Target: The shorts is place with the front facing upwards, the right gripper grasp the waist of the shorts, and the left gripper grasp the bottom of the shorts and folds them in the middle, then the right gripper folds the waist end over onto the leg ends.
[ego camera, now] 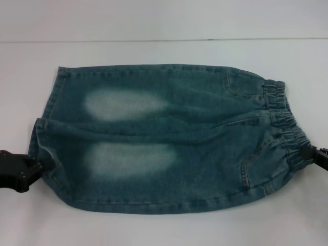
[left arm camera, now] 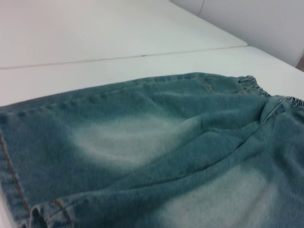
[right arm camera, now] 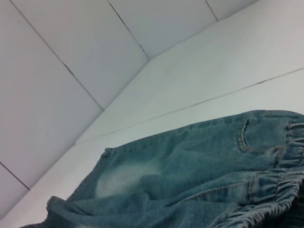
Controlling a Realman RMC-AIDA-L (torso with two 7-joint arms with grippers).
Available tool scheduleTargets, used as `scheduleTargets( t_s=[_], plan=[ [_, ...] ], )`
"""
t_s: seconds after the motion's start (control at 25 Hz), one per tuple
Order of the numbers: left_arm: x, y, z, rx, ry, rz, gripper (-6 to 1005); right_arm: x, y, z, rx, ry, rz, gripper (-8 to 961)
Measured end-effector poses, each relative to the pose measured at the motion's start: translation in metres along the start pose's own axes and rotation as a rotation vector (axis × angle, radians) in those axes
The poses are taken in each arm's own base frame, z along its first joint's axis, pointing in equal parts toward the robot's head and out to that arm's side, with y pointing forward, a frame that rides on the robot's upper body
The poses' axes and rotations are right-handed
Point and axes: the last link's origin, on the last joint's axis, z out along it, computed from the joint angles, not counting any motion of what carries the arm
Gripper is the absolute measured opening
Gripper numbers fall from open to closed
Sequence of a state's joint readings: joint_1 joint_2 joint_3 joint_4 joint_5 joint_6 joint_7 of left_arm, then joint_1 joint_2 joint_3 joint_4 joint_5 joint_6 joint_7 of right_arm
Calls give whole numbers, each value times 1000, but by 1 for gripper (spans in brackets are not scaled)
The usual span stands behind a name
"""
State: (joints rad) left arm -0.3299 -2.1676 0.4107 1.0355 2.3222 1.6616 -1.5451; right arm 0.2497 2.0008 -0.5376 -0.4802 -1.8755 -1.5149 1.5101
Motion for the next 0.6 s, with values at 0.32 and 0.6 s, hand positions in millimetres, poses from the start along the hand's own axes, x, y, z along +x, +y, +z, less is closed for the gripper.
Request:
scheduleTargets(
  t_s=[0.32,0.6],
  plan=[
    [4,1,-2,-4,55,-22,22,-12,0,3,-11,-33,48,37],
    [15,-3,-7,19,167,-41,21,-32,0,1,-29,-168,89,38]
  ],
)
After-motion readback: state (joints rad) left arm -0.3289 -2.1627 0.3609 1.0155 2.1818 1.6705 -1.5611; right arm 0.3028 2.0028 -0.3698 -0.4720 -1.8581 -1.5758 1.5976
